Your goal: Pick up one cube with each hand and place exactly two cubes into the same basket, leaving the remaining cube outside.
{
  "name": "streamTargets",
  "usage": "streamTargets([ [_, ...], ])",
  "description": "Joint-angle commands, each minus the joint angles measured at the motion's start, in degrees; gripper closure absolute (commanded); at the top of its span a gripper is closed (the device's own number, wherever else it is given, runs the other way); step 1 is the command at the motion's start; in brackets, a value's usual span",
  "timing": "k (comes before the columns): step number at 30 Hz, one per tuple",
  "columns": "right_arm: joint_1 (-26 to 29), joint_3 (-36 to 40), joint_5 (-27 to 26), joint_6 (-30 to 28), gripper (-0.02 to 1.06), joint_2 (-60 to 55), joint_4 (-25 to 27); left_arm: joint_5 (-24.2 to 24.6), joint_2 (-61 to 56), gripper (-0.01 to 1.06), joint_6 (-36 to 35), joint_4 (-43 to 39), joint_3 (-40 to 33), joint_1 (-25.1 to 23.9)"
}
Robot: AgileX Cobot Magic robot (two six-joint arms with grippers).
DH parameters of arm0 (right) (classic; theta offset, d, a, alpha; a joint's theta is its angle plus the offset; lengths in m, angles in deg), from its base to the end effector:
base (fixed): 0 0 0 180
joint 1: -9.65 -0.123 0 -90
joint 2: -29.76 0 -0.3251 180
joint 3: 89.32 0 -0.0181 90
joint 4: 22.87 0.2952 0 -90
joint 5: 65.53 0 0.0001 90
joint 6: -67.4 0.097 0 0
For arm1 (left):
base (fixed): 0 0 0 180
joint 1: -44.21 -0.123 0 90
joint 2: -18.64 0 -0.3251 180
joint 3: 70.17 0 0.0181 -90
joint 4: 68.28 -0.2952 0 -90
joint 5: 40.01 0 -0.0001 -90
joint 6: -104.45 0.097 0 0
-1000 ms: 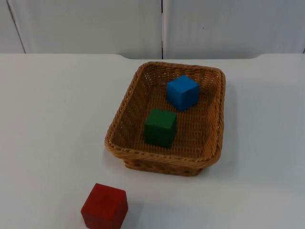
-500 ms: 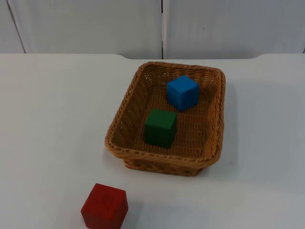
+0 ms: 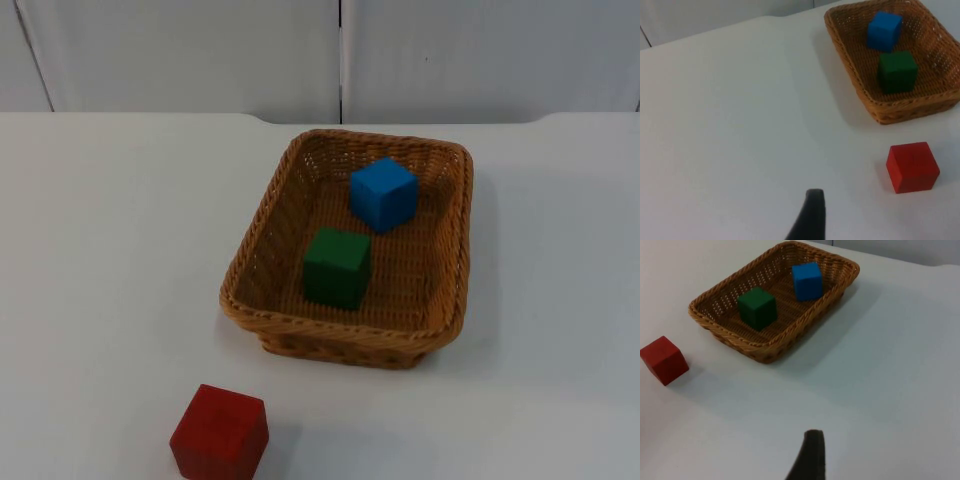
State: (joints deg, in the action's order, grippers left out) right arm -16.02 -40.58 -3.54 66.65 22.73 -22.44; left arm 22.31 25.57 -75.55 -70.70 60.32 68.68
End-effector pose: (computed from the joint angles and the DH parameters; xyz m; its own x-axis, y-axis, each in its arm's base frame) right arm -0.0030 -0.0007 0.2985 -0.4156 -0.2103 -0.8849 -0.4425 0.8968 -0.0054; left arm -0.0001 0.0040 0.2938 -0.4300 0.2172 -0.8763 0.3926 0.9190 0.0352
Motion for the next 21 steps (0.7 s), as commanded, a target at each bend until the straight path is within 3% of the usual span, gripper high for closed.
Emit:
streamTargets([
  [1,-0.1,0.0,-0.2,-0.3,0.32,0.2,-0.4,-0.6,-0.1,0.28,0.3,0.6,-0.3,0.1],
  [8,-0.1,0.0,-0.2,-0.3,0.31,0.2,-0.4,-0.6,-0.1,0.28,0.3,0.7,-0.3,0.1],
  [10,-0.1,0.0,-0.2,-0.3,0.23,0.2,-0.4,-0.6,-0.1,0.23,0.3,0.7,-0.3,0.1],
  [12,-0.1,0.0,-0.2,-0.3,0.07,0.2,-0.4,-0.6,-0.1,0.12,0.3,0.7,-0.3,0.1],
  [13,-0.1,0.0,-0.2,-0.3,0.07,0.2,-0.4,-0.6,-0.1,0.12,0.3,0.7,-0.3,0.1],
  [14,-0.1,0.0,-0.2,-0.3,-0.01,0.2,-0.4,-0.6,-0.1,0.04,0.3,0.7,-0.3,0.1],
  [15,-0.1,0.0,-0.2,-0.3,-0.01,0.2,-0.4,-0.6,-0.1,0.0,0.3,0.7,-0.3,0.1],
  [21,-0.1,0.0,-0.2,-0.3,-0.01,0.2,-0.4,-0.6,-0.1,0.0,0.3,0.7,-0.3,0.1],
])
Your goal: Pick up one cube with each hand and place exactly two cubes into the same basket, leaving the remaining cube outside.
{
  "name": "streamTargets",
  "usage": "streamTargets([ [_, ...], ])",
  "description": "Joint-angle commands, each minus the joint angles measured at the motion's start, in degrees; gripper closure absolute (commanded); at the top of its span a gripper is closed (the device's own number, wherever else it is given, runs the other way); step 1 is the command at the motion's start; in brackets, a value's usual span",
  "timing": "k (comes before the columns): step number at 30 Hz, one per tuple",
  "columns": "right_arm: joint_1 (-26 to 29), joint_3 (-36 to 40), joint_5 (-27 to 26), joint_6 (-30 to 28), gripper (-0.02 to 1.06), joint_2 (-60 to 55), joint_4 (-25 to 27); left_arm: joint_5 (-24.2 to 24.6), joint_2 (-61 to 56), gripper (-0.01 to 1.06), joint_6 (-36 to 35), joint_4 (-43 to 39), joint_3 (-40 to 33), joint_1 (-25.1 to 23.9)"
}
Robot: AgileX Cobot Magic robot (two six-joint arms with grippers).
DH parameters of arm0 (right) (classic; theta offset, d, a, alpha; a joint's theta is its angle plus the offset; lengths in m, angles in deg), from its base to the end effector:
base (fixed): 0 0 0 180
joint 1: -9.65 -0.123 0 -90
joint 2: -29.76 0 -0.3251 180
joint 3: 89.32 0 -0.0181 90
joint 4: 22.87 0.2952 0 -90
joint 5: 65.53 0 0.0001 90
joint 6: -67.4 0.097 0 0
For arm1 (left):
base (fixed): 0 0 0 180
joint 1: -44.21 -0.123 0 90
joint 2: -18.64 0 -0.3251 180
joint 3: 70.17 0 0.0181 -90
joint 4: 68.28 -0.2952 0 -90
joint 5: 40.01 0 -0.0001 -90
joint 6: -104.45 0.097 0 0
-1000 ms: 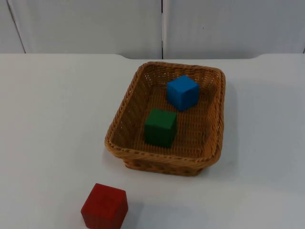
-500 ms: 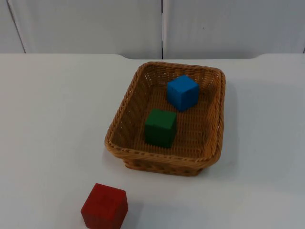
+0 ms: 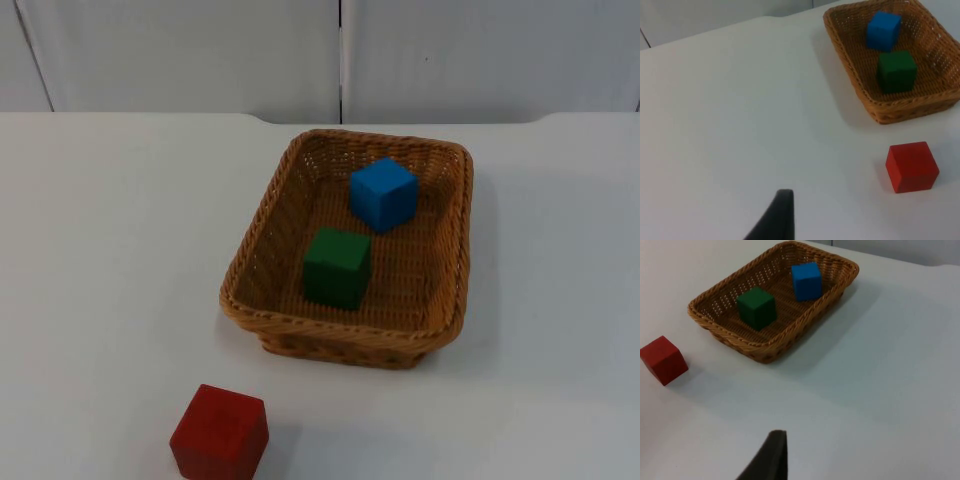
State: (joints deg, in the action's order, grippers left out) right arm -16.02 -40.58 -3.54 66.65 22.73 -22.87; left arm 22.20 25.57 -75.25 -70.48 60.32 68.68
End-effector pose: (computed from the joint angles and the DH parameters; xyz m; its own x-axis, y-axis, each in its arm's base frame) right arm -0.0027 -0.0013 0.2985 -0.4141 -0.2135 -0.8848 -0.4386 0.8986 -0.0116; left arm -0.0002 0.0037 0.2940 -0.4271 0.2198 -0.8771 0.3968 0.9172 0.0366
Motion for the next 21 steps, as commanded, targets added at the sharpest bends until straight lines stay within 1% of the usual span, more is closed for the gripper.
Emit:
streamTargets([
  [1,-0.1,0.0,-0.2,-0.3,-0.01,0.2,0.0,-0.5,-0.1,0.0,0.0,0.5,-0.3,0.1],
  [21,-0.2,0.0,-0.2,-0.1,-0.01,0.2,0.0,-0.5,-0.1,0.0,0.0,0.2,-0.3,0.1],
])
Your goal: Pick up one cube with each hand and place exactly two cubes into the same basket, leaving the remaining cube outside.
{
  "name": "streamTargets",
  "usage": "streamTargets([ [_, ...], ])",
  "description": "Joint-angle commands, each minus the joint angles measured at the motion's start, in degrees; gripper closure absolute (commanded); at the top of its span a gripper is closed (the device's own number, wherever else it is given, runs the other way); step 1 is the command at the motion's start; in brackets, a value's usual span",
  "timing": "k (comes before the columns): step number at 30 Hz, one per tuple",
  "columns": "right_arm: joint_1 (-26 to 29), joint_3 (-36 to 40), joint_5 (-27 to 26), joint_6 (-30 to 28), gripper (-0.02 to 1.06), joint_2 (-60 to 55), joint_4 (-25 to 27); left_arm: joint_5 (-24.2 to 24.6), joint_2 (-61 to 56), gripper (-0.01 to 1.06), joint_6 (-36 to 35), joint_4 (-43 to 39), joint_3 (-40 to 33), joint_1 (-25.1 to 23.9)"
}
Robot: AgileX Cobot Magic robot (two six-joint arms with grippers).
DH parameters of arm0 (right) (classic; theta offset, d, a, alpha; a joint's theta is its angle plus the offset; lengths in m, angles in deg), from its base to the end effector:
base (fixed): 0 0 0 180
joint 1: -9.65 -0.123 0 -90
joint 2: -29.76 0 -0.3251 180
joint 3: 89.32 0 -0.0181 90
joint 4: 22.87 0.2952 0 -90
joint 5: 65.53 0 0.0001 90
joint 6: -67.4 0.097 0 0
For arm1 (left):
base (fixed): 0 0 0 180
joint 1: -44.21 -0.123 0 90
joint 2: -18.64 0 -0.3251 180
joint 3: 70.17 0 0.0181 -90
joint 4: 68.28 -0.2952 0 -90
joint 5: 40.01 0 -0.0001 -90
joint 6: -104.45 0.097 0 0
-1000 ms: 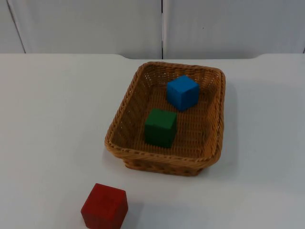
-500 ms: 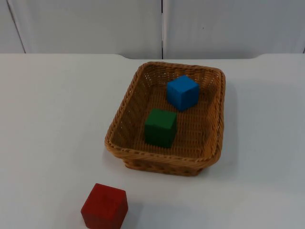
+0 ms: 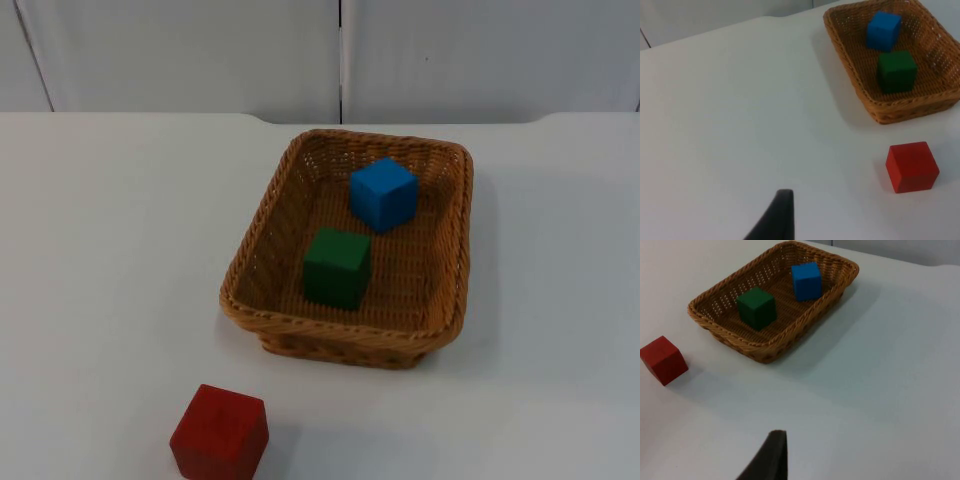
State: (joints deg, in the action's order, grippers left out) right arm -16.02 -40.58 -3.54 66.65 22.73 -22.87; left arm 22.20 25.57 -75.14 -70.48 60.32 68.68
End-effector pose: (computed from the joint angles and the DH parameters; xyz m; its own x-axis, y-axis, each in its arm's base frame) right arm -0.0027 -0.0013 0.2985 -0.4141 -0.2135 -0.8848 -0.4386 0.8986 -0.0116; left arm -0.0002 0.0037 0.2940 -0.4263 0.2215 -0.8770 0.3977 0.9167 0.0383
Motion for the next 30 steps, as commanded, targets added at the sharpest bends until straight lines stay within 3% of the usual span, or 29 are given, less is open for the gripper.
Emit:
streamTargets([
  [1,-0.2,0.0,-0.2,-0.1,-0.01,0.2,0.0,-0.5,-0.1,0.0,-0.1,0.2,-0.3,0.1],
  [23,-0.1,0.0,-0.2,-0.1,-0.01,0.2,0.0,-0.5,-0.1,0.0,-0.1,0.2,-0.3,0.1],
  [30,-0.1,0.0,-0.2,-0.1,-0.01,0.2,0.0,-0.5,-0.1,0.0,-0.1,0.2,-0.3,-4.3],
])
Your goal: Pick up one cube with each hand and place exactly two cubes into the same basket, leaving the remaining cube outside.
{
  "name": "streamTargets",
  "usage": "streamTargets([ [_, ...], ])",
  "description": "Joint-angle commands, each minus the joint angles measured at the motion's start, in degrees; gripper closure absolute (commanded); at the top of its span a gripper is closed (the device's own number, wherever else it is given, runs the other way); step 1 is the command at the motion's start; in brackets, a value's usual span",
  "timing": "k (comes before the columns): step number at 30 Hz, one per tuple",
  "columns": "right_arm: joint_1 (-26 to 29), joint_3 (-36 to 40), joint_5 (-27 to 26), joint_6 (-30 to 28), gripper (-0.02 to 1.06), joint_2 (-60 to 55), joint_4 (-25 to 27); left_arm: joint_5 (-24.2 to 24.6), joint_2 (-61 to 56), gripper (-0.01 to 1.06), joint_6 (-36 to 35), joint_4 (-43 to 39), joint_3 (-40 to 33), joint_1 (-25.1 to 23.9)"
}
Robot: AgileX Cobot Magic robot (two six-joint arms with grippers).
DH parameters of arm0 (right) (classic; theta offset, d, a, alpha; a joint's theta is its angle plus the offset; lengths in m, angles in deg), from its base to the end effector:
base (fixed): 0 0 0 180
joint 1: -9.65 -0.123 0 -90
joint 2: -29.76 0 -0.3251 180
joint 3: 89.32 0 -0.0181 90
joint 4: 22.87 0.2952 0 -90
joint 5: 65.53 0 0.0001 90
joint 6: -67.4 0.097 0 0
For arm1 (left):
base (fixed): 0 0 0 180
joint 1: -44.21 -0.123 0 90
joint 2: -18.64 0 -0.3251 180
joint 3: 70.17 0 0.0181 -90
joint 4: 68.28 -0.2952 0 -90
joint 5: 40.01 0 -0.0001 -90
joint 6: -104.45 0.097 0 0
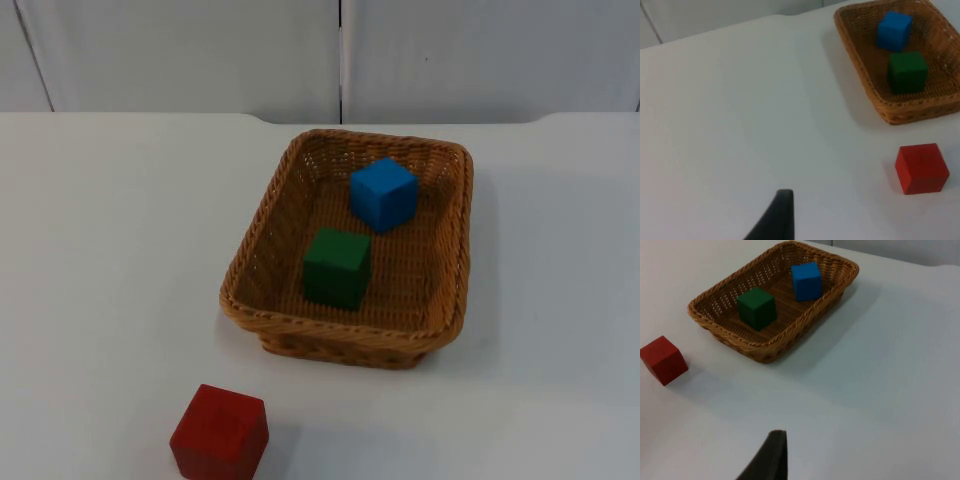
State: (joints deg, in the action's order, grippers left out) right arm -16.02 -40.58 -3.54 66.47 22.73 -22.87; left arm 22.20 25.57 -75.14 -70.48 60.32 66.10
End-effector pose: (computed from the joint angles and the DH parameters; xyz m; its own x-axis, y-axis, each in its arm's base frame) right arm -0.0027 -0.0013 0.2985 -0.4127 -0.2164 -0.8848 -0.4399 0.8979 -0.0144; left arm -0.0003 0.0037 0.2940 -0.4359 0.2021 -0.8770 0.3560 0.9337 0.0383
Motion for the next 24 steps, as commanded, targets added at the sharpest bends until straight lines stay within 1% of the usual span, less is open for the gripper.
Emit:
streamTargets([
  [1,-0.1,0.0,-0.2,0.0,-0.01,0.2,0.0,-0.5,-0.1,0.0,-0.1,0.2,-0.3,-1.7],
  [4,-0.1,0.0,-0.2,0.0,-0.01,0.2,0.0,-0.5,-0.1,0.0,-0.1,0.2,-0.3,-5.4],
  [5,-0.1,0.0,-0.2,0.0,-0.01,0.2,0.0,-0.5,-0.1,0.0,-0.1,0.2,-0.3,-7.3],
  [6,-0.1,0.0,-0.2,0.0,-0.01,0.2,0.0,-0.5,-0.1,0.0,-0.1,0.2,-0.3,-7.3],
  [10,-0.1,0.0,-0.3,0.0,-0.01,0.2,0.3,-0.5,-0.1,0.0,-0.1,0.2,-0.3,-12.1],
  [11,-0.1,0.0,-0.3,0.0,-0.01,0.2,0.3,-0.5,-0.1,0.0,-0.1,0.2,-0.3,-12.1],
  [15,-0.1,0.0,-0.3,0.0,-0.01,0.2,0.6,-0.5,-0.1,0.0,-0.1,0.2,-0.3,-16.8],
  [16,-0.1,0.0,-0.3,0.0,-0.01,0.2,0.6,-0.5,-0.1,0.0,-0.1,0.2,-0.3,-16.8],
  [19,-0.1,0.0,-0.3,0.0,-0.01,0.2,0.6,-0.5,-0.1,0.0,-0.1,0.2,-0.3,-21.2],
  [24,-0.1,0.0,-0.3,0.0,-0.01,0.2,0.6,-0.5,-0.1,0.0,-0.1,0.2,-0.3,-23.2],
])
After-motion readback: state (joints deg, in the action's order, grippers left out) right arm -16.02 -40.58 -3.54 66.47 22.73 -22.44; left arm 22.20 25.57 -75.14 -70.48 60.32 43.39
